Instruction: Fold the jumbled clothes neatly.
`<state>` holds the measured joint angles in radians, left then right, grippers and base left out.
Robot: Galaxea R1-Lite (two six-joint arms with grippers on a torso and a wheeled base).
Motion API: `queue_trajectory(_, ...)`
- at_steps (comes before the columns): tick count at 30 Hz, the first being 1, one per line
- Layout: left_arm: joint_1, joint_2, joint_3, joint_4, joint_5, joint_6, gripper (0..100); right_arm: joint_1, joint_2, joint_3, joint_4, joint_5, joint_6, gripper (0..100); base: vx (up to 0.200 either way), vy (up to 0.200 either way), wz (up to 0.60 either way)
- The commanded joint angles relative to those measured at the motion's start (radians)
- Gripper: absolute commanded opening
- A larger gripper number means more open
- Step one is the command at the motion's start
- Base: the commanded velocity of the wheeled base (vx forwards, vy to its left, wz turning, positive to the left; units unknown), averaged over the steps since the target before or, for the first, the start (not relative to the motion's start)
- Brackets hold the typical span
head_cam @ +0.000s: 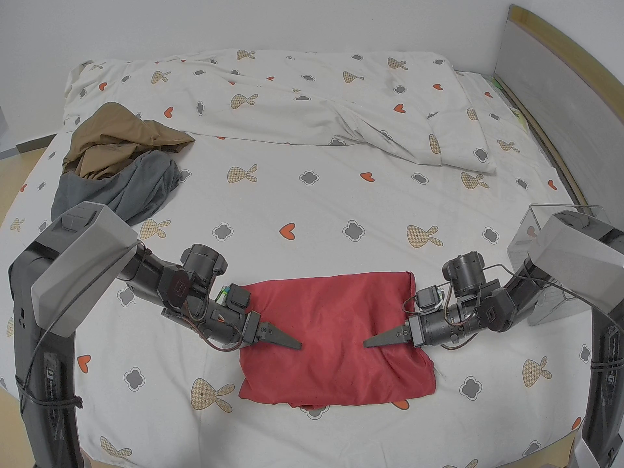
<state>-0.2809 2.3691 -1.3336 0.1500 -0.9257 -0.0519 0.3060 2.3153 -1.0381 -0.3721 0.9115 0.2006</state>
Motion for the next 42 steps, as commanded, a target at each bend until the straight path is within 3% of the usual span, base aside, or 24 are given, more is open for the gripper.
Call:
queue_trajectory(1, -0.021, 0.015, -0.012, 0.0, 0.004, 0.01, 100, 0.016, 0.015, -0.008, 0.001, 0.001, 0.0, 100, 0.0, 0.0, 0.0)
queue_trajectory(11, -0.057, 0.036, -0.059, 0.01, 0.002, 0.012, 100, 0.035, 0.019, -0.011, 0.01, -0.002, 0.003, 100, 0.0, 0.0, 0.0)
queue_trajectory(12, -0.06, 0.038, -0.062, 0.011, 0.002, 0.012, 100, 0.039, 0.019, -0.014, 0.01, -0.002, 0.003, 0, 0.0, 0.0, 0.0)
queue_trajectory(14, -0.061, 0.039, -0.064, 0.013, 0.002, 0.012, 100, 0.044, 0.019, -0.016, 0.012, -0.002, 0.005, 0, 0.0, 0.0, 0.0)
queue_trajectory(15, -0.064, 0.044, -0.075, 0.017, 0.002, 0.012, 0, 0.048, 0.021, -0.025, 0.016, -0.002, 0.006, 0, 0.0, 0.0, 0.0)
queue_trajectory(30, -0.064, -0.053, -0.072, 0.057, 0.004, -0.017, 0, 0.05, -0.085, 0.02, 0.044, 0.004, 0.01, 0, 0.0, 0.0, 0.0)
queue_trajectory(42, -0.06, -0.223, -0.078, 0.215, 0.027, -0.032, 0, 0.055, -0.287, 0.102, 0.047, 0.003, 0.08, 0, 0.0, 0.0, 0.0)
